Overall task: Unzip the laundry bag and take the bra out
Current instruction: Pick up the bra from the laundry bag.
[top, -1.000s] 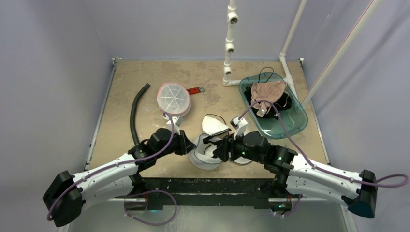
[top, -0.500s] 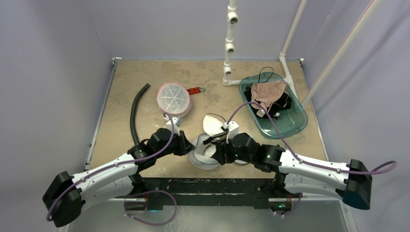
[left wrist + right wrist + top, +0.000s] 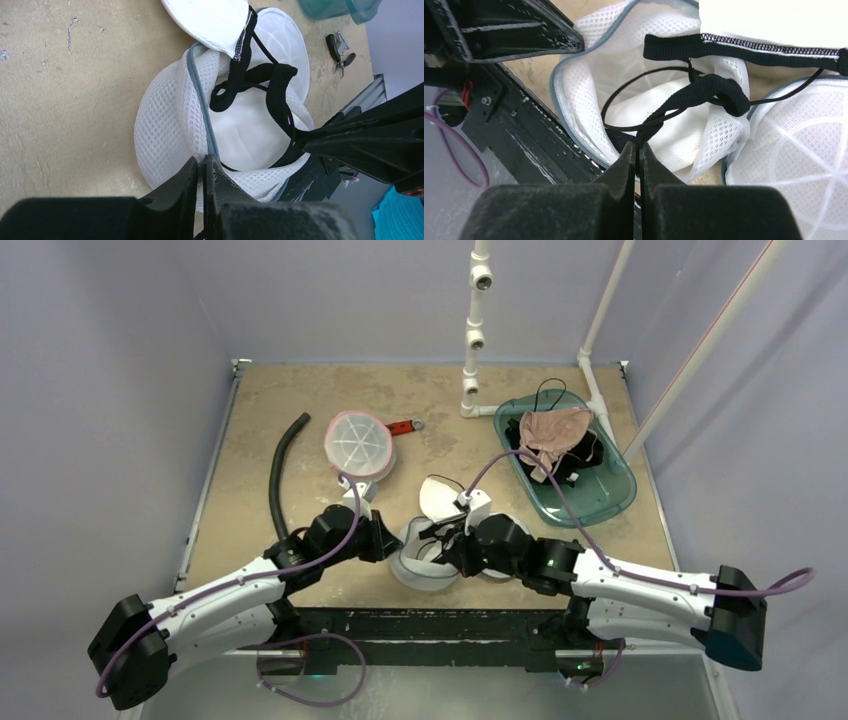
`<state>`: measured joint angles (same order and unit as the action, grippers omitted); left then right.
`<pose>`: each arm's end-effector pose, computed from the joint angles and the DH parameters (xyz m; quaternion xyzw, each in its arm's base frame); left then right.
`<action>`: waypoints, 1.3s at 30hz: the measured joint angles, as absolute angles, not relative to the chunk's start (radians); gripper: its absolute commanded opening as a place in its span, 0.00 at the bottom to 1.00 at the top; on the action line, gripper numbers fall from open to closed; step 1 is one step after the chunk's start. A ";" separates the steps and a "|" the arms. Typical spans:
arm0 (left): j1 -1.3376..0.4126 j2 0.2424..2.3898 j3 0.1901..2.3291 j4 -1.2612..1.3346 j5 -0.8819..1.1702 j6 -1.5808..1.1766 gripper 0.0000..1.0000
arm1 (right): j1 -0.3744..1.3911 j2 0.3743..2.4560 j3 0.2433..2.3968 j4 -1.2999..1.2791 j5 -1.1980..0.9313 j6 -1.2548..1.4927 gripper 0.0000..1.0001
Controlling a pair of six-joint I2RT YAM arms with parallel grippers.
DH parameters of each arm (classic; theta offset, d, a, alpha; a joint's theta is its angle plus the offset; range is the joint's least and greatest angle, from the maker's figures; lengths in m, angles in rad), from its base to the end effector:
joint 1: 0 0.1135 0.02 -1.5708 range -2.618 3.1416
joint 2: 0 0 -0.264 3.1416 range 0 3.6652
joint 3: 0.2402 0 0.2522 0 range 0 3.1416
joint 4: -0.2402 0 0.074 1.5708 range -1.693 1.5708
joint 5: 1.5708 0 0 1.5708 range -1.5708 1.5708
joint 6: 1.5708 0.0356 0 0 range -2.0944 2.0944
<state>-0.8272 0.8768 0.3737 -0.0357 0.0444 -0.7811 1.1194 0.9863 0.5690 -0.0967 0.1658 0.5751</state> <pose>0.1266 -0.1400 0.1947 0.0310 0.8691 -0.3687 0.3283 0.1002 0.1932 0.2356 -0.1911 0.8402 0.3292 0.3862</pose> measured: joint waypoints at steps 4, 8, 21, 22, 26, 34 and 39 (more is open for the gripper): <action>-0.827 0.877 0.374 -0.036 0.044 -0.781 0.00 | 1.120 0.936 0.566 -0.086 0.196 0.600 0.00; -0.827 0.877 0.374 -0.036 0.045 -0.779 0.00 | 1.121 0.814 0.543 -0.056 0.256 0.662 0.00; -0.828 0.861 0.374 -0.024 0.049 -0.768 0.00 | 1.126 0.635 0.481 0.109 0.528 0.768 0.00; -0.828 0.856 0.374 -0.024 0.049 -0.766 0.00 | 1.126 0.617 0.465 0.124 0.548 0.771 0.00; -0.828 0.847 0.374 -0.030 0.049 -0.760 0.00 | 1.126 0.548 0.397 0.235 0.607 0.767 0.00; -0.828 0.857 0.405 -0.063 0.040 -0.739 0.00 | 1.126 0.588 0.427 0.427 0.619 0.674 0.00; -0.828 0.851 0.421 -0.125 -0.031 -0.739 0.00 | 1.126 0.649 0.503 0.408 0.604 0.614 0.00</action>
<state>-0.8280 0.8513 0.4213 -0.1249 -0.0307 -0.7395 1.1255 0.6491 0.5034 0.4084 0.6041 0.6144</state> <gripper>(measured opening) 0.009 0.012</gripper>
